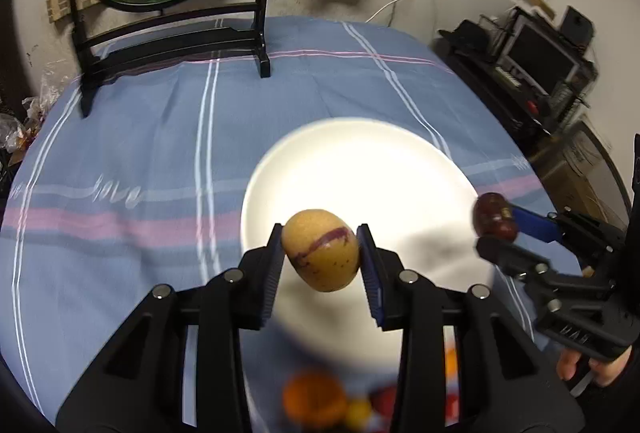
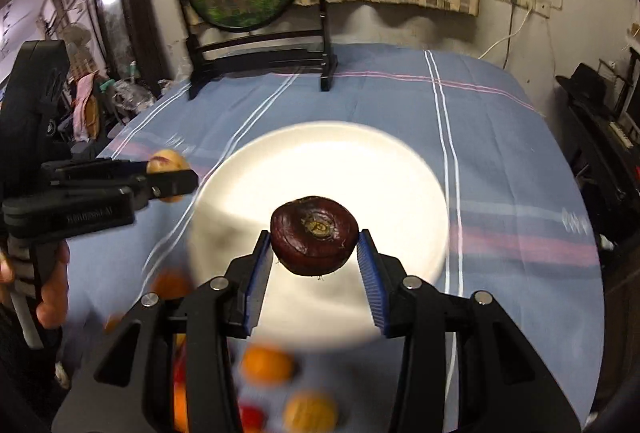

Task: Organize fruits
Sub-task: 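Carry both held fruits onto the white plate and open both grippers, then grasp the yellow-orange oval fruit with left gripper while right grasps an orange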

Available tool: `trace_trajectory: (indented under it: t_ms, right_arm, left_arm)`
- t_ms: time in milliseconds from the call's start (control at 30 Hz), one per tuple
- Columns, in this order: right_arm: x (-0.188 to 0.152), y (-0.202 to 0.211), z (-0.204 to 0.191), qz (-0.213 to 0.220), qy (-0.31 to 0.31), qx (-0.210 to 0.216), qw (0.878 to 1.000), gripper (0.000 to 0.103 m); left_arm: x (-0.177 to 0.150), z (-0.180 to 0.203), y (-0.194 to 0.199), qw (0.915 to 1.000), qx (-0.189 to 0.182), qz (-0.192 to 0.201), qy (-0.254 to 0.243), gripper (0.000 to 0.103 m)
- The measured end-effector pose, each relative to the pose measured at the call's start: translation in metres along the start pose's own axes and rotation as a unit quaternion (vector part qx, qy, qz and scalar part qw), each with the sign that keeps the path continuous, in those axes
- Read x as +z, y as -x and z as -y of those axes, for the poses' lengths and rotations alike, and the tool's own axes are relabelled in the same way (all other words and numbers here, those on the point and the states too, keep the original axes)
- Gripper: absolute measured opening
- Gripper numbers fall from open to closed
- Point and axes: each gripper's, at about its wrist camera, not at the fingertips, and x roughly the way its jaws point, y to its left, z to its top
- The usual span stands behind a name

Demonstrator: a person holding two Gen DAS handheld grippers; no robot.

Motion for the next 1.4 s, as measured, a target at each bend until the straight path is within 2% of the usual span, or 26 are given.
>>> trace_trajectory:
  t_ms: [67,167,333,367,400,433,500,567,633,700,767,800,867,967,1067,1200,1400]
  right_arm:
    - [0.019,-0.034,0.013,-0.025,-0.011,0.0,1.0,0.044]
    - [0.032,-0.079,0.024,-0.066,-0.026,0.012,0.997,0.043]
    - [0.042,-0.111,0.023,-0.09,-0.006,0.006,0.996,0.045]
    - [0.044,-0.115,0.021,-0.092,0.001,-0.002,0.996,0.057]
    - [0.045,-0.114,0.019,-0.087,0.01,-0.021,0.996,0.067]
    - [0.046,-0.11,0.018,-0.077,0.02,-0.039,0.996,0.067]
    - [0.047,-0.097,0.017,-0.066,0.028,-0.05,0.996,0.067]
    - [0.046,-0.074,0.018,-0.056,0.022,-0.038,0.997,0.067]
    - [0.037,-0.037,0.014,-0.043,0.02,-0.039,0.998,0.067]
    - [0.021,-0.005,0.008,-0.034,0.02,-0.041,0.998,0.073]
    - [0.001,0.022,-0.002,-0.023,0.016,-0.039,0.999,0.09]
    - [-0.016,0.039,-0.008,-0.012,0.012,-0.036,0.999,0.095]
    - [-0.047,0.062,-0.02,0.001,0.009,-0.034,0.999,0.095]
    - [-0.082,0.078,-0.035,0.008,0.002,-0.044,0.999,0.095]
    - [-0.11,0.086,-0.045,0.011,-0.014,-0.049,0.999,0.095]
    - [-0.132,0.09,-0.048,-0.002,-0.036,-0.038,0.999,0.095]
    - [-0.141,0.101,-0.048,0.004,-0.044,-0.053,0.998,0.095]
  left_arm:
    - [0.024,-0.003,-0.037,0.9997,0.003,-0.023,0.009,0.037]
    - [0.04,-0.008,-0.079,0.9979,-0.006,-0.058,0.027,0.037]
    - [0.052,-0.009,-0.106,0.997,-0.012,-0.069,0.032,0.038]
    - [0.056,-0.009,-0.106,0.9974,-0.011,-0.064,0.031,0.05]
    - [0.058,-0.009,-0.104,0.9979,-0.008,-0.058,0.029,0.068]
    - [0.059,-0.009,-0.097,0.9987,-0.002,-0.044,0.026,0.072]
    - [0.058,-0.009,-0.078,0.9995,0.001,-0.027,0.016,0.074]
    - [0.056,-0.013,-0.056,0.9996,-0.004,-0.017,0.022,0.074]
    - [0.045,-0.019,-0.023,0.9995,-0.016,0.002,0.028,0.076]
    - [0.024,-0.019,0.014,0.9994,-0.003,0.024,0.025,0.084]
    - [-0.006,-0.017,0.046,0.9989,0.008,0.041,0.02,0.088]
    - [-0.019,-0.017,0.055,0.9987,0.01,0.046,0.021,0.089]
    - [-0.051,-0.014,0.072,0.9984,0.011,0.049,0.025,0.089]
    - [-0.105,-0.007,0.085,0.9986,0.006,0.042,0.031,0.089]
    - [-0.142,-0.003,0.091,0.9988,0.001,0.033,0.036,0.089]
    - [-0.169,0.0,0.093,0.9994,0.009,0.025,0.024,0.089]
    - [-0.184,-0.001,0.106,0.999,0.023,0.033,0.021,0.089]
